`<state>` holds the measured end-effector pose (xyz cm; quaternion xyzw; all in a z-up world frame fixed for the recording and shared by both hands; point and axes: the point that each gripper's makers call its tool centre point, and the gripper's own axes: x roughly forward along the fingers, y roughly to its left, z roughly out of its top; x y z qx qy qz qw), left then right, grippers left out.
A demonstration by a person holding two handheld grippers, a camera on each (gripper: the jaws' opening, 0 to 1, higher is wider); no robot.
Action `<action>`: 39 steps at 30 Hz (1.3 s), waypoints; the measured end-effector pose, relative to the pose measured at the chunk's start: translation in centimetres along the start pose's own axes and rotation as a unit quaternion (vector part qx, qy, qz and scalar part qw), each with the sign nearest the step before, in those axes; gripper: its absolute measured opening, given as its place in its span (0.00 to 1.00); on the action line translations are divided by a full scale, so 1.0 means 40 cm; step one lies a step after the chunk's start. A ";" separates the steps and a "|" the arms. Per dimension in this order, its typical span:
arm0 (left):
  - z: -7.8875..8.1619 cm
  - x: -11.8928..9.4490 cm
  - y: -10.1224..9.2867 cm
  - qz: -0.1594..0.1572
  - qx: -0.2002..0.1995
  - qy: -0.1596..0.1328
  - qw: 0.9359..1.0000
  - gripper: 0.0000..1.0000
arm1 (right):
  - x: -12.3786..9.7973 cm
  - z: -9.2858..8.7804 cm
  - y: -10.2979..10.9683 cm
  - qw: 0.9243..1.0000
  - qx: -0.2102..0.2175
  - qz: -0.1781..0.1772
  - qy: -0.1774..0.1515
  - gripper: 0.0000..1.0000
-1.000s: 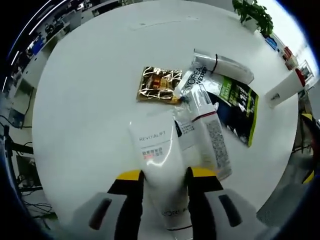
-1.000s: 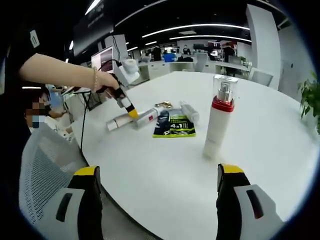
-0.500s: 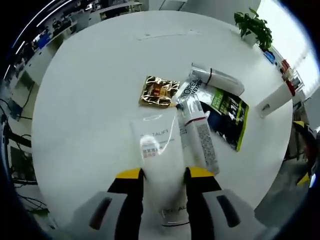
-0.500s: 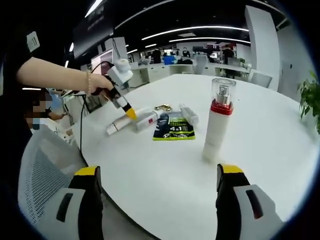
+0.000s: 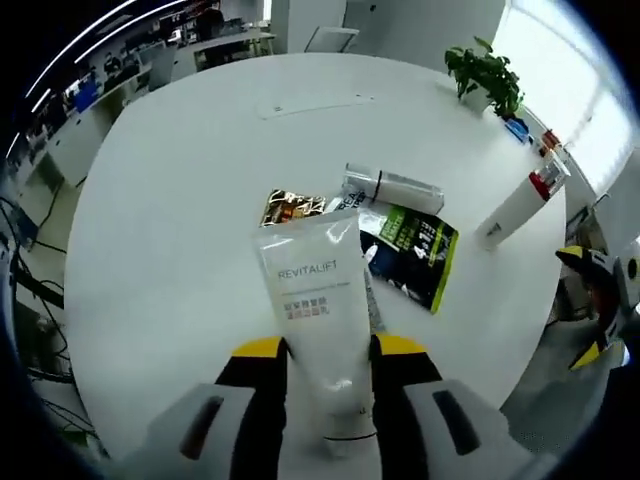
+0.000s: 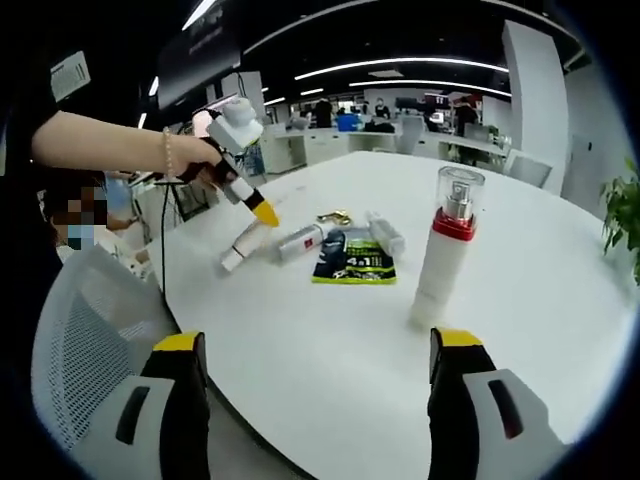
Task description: Arrange the skincare products in the storage area until every visible bottle or jar stands upright without overlapping.
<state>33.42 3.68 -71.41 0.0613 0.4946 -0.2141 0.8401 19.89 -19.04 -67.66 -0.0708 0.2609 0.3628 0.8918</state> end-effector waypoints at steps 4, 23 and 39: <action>0.000 -0.017 -0.019 -0.005 0.004 -0.012 1.000 0.31 | 0.000 -0.001 0.001 1.000 -0.005 0.001 0.001 0.90; -0.001 -0.092 -0.114 -0.023 0.014 -0.048 0.998 0.30 | 0.004 -0.011 0.031 0.998 -0.051 0.016 0.014 0.87; -0.024 -0.148 -0.207 -0.046 0.012 -0.087 0.995 0.29 | 0.040 0.000 0.099 0.995 -0.078 0.059 0.017 0.85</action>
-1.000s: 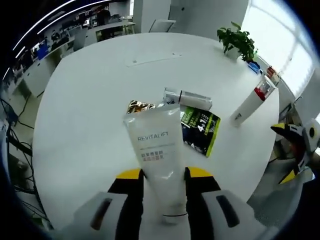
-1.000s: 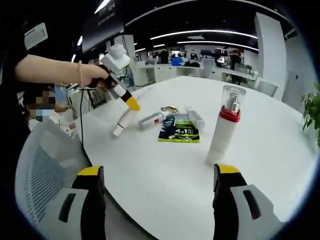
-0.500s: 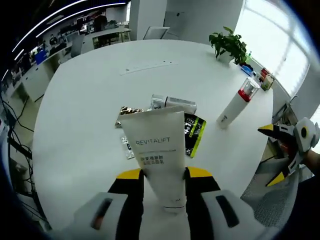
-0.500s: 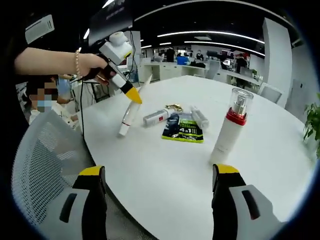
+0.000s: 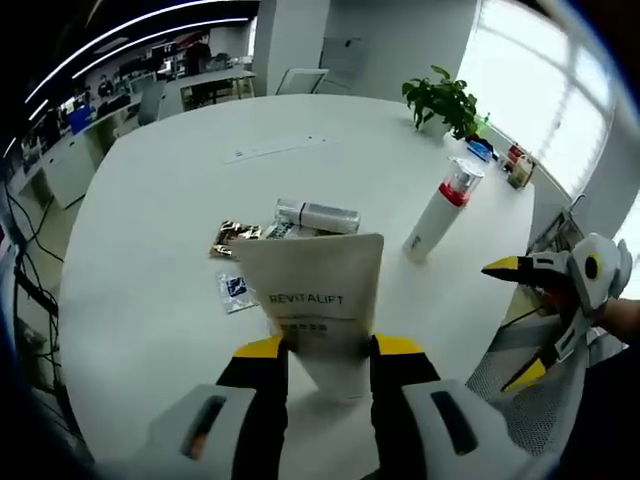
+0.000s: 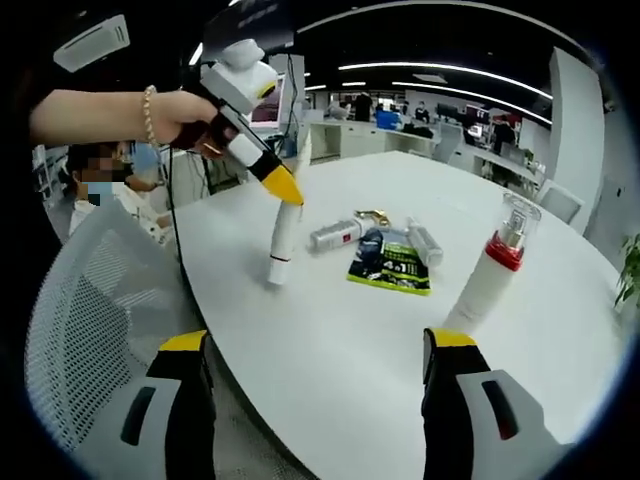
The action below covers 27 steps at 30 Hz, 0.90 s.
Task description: Arrange the skincare products in the storage area until every visible bottle or jar stands upright without overlapping.
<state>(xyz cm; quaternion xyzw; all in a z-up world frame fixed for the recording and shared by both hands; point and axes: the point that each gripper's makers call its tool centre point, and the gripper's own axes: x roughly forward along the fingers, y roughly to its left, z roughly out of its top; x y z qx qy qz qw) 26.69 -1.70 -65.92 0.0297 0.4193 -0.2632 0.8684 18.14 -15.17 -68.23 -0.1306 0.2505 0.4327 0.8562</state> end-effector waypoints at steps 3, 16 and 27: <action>0.001 -0.016 -0.039 -0.010 -0.003 -0.007 1.000 0.29 | 0.019 0.016 0.032 1.000 -0.005 0.009 -0.006 0.84; 0.054 -0.091 -0.142 -0.041 -0.006 -0.058 0.997 0.29 | 0.057 0.119 0.089 0.999 -0.022 0.014 -0.036 0.68; 0.101 -0.140 -0.209 -0.057 -0.017 -0.099 0.993 0.29 | 0.046 0.235 0.061 0.996 -0.011 -0.016 -0.088 0.56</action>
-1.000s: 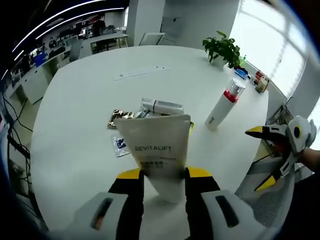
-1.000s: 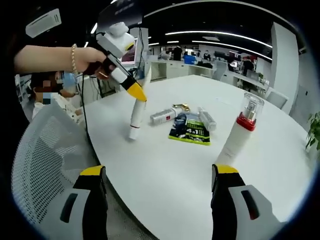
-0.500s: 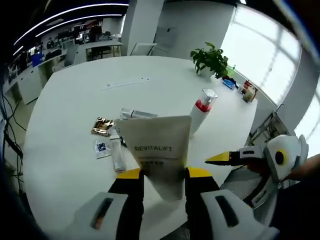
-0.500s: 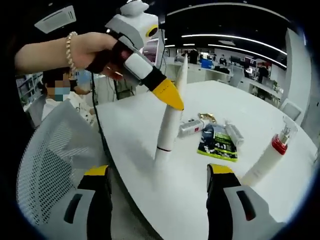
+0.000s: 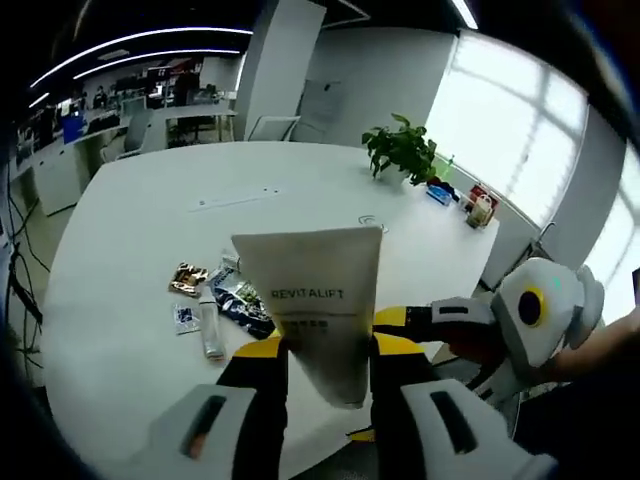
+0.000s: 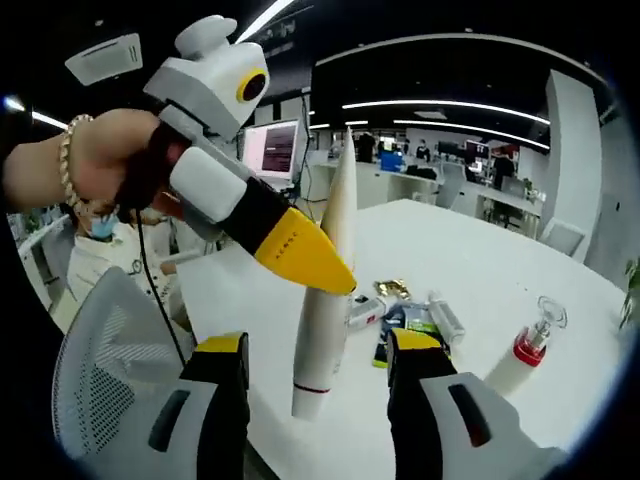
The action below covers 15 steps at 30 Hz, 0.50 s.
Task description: Arrange the skincare products in the storage area until every visible bottle or jar stands upright without overlapping.
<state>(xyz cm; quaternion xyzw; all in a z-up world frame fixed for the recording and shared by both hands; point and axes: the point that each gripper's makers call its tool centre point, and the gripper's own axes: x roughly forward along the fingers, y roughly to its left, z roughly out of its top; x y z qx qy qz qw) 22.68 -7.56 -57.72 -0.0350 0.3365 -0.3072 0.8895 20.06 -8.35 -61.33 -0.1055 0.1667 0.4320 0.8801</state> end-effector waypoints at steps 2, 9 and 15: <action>0.002 -0.007 -0.006 -0.001 -0.005 -0.005 1.000 0.29 | 0.006 0.006 -0.002 1.000 -0.011 -0.008 -0.003 0.54; 0.011 -0.030 -0.025 -0.002 -0.017 -0.025 1.000 0.29 | -0.005 0.037 0.002 0.999 -0.018 -0.022 -0.019 0.42; 0.015 -0.042 -0.041 0.001 -0.023 -0.035 0.999 0.29 | -0.013 0.060 -0.005 0.999 -0.019 -0.031 -0.029 0.39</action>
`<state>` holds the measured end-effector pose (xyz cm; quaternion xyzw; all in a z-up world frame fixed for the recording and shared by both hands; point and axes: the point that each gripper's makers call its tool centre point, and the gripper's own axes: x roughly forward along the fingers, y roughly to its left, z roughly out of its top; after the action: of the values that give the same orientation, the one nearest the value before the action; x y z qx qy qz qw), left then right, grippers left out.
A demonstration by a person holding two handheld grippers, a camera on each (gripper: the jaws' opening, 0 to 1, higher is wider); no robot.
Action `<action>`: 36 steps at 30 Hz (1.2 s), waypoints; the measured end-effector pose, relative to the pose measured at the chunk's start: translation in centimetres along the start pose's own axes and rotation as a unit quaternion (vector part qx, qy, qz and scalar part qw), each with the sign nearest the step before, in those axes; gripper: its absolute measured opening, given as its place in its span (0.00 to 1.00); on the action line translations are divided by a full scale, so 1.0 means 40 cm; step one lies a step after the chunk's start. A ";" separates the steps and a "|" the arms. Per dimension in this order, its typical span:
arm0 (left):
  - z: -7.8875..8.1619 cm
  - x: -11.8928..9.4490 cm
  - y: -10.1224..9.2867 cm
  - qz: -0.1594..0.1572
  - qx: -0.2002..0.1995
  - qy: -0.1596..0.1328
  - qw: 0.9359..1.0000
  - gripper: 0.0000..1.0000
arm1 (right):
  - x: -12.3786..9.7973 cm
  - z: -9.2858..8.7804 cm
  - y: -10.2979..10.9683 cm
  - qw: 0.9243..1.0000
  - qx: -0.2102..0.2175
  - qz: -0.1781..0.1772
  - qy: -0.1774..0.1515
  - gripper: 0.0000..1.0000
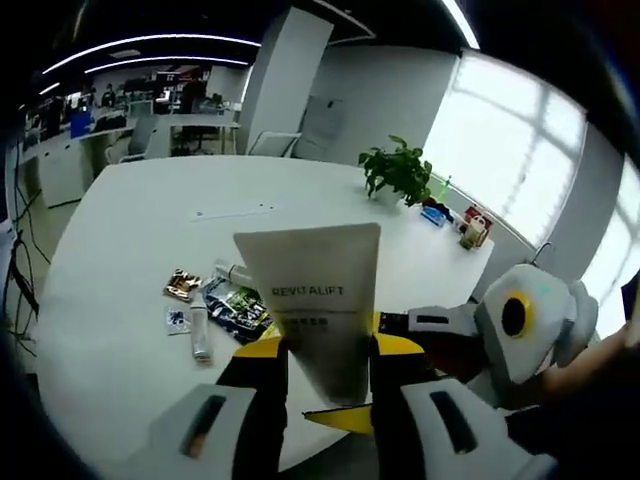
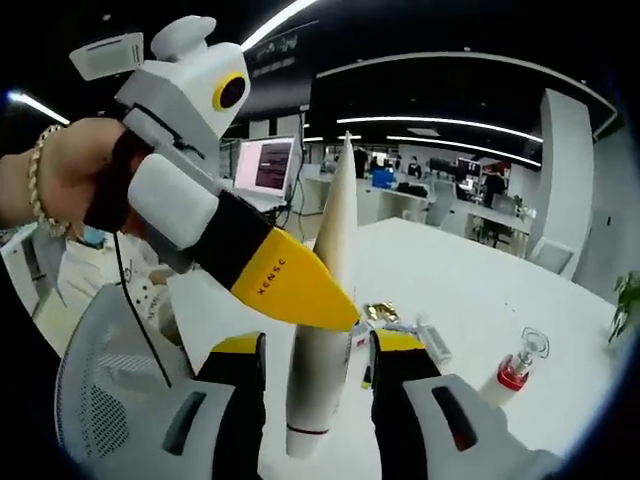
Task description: Arrange the skincare products in the storage area until every visible bottle or jar stands upright without overlapping.
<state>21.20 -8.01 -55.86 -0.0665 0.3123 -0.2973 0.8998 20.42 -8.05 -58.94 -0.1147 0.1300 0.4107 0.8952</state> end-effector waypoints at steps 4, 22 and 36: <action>0.012 -0.016 -0.008 0.000 -0.005 -0.012 1.000 0.29 | -0.004 0.015 -0.005 1.000 -0.013 -0.007 0.001 0.29; 0.119 -0.110 -0.044 -0.031 0.022 -0.086 0.996 0.31 | -0.066 0.155 0.020 0.986 0.126 0.067 -0.083 0.18; 0.201 -0.183 -0.160 -0.186 0.058 -0.161 0.968 0.29 | -0.186 0.264 0.072 0.900 0.279 0.272 -0.194 0.17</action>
<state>18.30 -9.52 -43.68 -0.1185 0.1276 -0.4622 0.8695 15.01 -8.15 -46.87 0.2621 0.0890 0.5991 0.7513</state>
